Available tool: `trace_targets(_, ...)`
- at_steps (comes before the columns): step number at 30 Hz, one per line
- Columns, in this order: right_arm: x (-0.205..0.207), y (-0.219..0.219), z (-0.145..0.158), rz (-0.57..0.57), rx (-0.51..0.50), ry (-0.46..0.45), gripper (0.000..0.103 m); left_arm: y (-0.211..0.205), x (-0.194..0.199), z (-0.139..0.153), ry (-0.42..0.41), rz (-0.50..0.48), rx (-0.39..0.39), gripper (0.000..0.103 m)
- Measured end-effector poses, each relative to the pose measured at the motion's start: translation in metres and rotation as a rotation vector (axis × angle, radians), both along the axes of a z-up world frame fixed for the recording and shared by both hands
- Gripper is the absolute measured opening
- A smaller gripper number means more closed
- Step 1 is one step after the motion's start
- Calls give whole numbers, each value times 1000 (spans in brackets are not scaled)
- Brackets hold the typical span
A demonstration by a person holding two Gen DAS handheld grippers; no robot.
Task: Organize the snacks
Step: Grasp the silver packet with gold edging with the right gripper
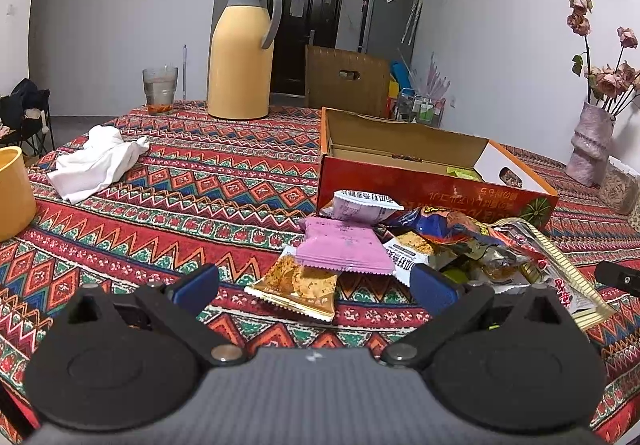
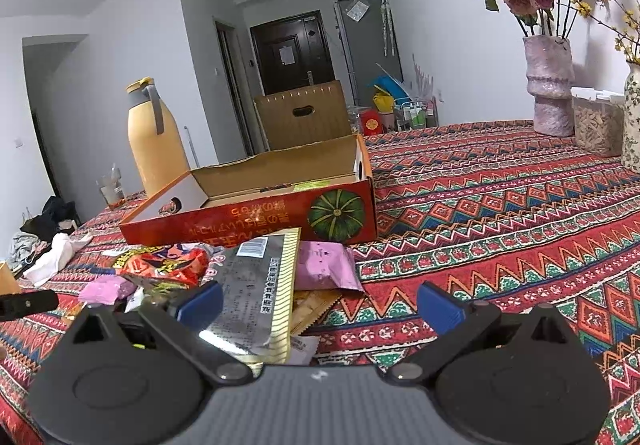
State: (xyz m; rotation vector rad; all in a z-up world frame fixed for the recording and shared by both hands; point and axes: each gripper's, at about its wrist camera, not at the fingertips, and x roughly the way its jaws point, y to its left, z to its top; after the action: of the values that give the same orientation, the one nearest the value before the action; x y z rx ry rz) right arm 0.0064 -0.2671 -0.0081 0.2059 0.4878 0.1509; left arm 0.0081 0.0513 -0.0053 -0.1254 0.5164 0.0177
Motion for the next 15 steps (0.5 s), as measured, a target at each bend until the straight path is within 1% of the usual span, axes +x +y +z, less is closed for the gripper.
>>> trace_targets(12, 5, 1, -4, -9, -10, 21, 103, 4, 0, -3, -2, -3, -17, 103)
trace_targets(15, 3, 2, -4, 15, -17, 20, 103, 4, 1, -3, 4, -4, -18, 103)
